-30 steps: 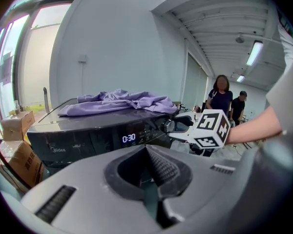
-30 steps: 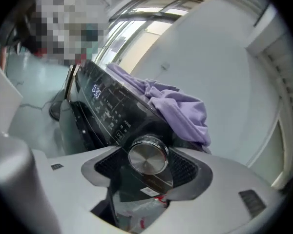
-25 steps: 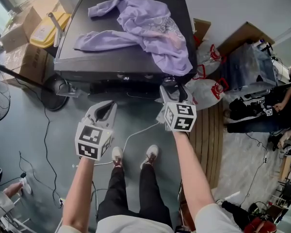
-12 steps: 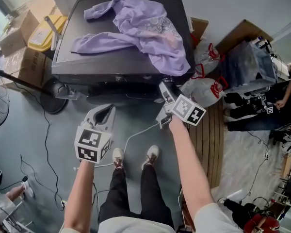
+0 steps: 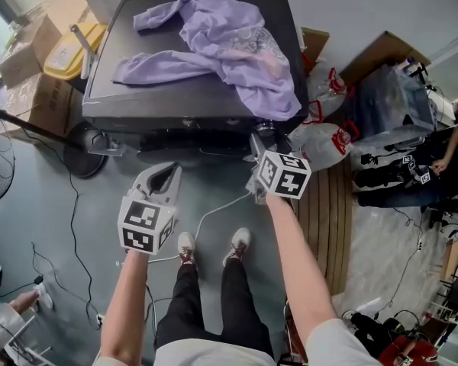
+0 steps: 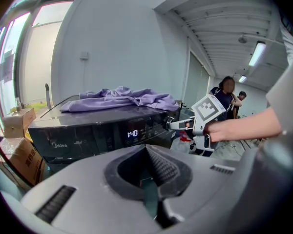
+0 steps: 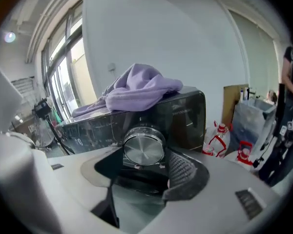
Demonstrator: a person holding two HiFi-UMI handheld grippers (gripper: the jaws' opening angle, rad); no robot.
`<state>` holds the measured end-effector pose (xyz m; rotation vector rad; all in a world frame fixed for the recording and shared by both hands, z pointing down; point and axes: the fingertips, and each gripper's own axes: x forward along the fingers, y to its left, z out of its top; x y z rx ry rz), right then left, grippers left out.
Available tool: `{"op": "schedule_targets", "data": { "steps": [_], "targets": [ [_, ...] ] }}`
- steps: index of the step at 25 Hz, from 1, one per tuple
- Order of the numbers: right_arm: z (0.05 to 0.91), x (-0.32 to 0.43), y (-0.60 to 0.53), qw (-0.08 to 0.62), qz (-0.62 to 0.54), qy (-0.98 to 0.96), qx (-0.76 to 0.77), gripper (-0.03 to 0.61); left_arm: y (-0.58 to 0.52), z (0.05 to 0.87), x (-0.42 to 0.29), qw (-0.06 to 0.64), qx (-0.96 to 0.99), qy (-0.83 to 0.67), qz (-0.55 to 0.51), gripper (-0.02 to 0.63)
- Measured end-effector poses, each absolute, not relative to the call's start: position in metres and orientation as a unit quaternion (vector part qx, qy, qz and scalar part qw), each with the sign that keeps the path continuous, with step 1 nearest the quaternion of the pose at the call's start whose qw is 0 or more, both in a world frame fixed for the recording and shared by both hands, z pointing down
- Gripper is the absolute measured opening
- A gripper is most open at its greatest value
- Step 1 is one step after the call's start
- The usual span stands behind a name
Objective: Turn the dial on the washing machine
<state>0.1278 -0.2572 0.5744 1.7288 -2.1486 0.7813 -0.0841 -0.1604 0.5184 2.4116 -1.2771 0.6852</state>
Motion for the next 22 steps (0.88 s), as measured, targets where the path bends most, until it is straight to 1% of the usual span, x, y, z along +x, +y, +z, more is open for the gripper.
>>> {"op": "schedule_targets", "data": {
  "steps": [11,14,18,20,22],
  "targets": [
    [0.5744,0.1244,-0.2579,0.252,0.152,-0.732,0.615,0.282,-0.1661,0.518,-0.086,0.161,0.846,-0.447,0.242,0.014],
    [0.5728,0.1229,-0.2579,0.275,0.121,-0.728,0.617,0.282,-0.165,0.5185,-0.0866,0.161,0.846,-0.447,0.242,0.014],
    [0.5714,0.1224,-0.2582,0.319,0.061,-0.72,0.614,0.282,-0.1633,0.5197,-0.0884,0.162,0.845,-0.449,0.242,0.014],
    [0.5714,0.1221,-0.2582,0.319,0.056,-0.72,0.614,0.282,-0.1623,0.5196,-0.0887,0.162,0.845,-0.448,0.243,0.014],
    [0.5727,0.1216,-0.2572,0.294,0.085,-0.728,0.614,0.284,-0.1615,0.5192,-0.0896,0.162,0.844,-0.449,0.243,0.014]
  ]
}}
